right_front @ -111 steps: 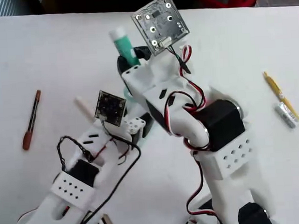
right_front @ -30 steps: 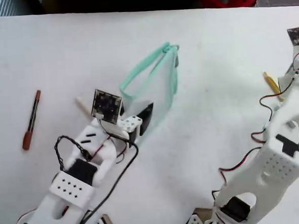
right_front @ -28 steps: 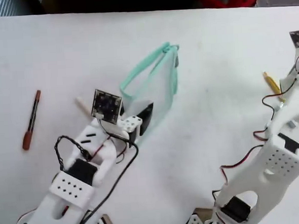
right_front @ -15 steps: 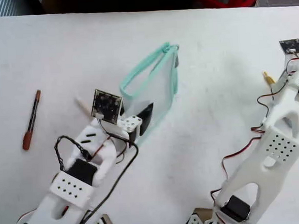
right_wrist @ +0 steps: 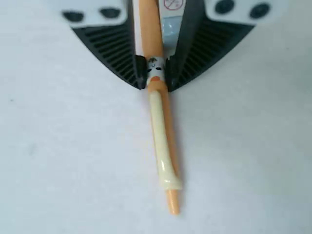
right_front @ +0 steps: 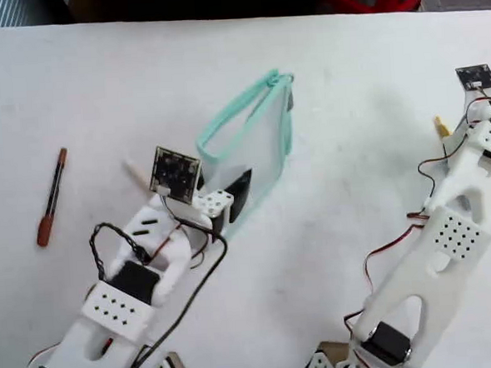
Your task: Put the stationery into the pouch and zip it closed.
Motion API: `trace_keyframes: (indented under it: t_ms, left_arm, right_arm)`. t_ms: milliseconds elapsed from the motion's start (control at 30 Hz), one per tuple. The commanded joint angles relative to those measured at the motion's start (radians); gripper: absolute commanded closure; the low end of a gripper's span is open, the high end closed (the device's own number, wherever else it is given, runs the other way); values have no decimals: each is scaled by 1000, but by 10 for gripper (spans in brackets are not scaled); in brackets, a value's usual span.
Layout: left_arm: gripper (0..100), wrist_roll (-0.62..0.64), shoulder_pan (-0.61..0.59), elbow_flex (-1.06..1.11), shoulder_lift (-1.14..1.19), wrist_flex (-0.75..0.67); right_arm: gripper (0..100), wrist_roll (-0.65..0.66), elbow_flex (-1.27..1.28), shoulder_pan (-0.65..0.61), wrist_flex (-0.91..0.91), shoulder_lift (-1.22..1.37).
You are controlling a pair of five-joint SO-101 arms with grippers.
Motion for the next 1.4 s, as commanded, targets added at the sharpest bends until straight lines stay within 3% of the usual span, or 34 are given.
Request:
trace_keyframes:
  t_ms: [0, 200, 367, 567, 800, 1000, 1200, 1367]
  left_arm:
    - [801, 0, -7, -14, -19, -17]
    - [801, 0, -5, -14, -19, -17]
    - [801, 0, -5, -14, -19, -17]
    - [801, 0, -7, -11, -19, -17]
    - [801, 0, -4, -12, -19, -17]
    - [801, 0, -4, -14, -19, -17]
    - [801, 0, -4, -12, -19, -17]
    - [801, 0, -7, -11, -19, -17]
  right_arm:
    - [980, 9, -120, -2, 111, -5]
    - [981, 2, -519, -16, 354, -50]
    - [981, -17, -434, -33, 367, -222]
    - [981, -252, -443, -33, 375, -403]
    - [981, -264, -176, -110, 381, -679]
    - [981, -339, 252, -283, 374, -1115]
    - [981, -474, 543, -598, 289, -1429]
    - [981, -585, 715, -843, 102, -1573]
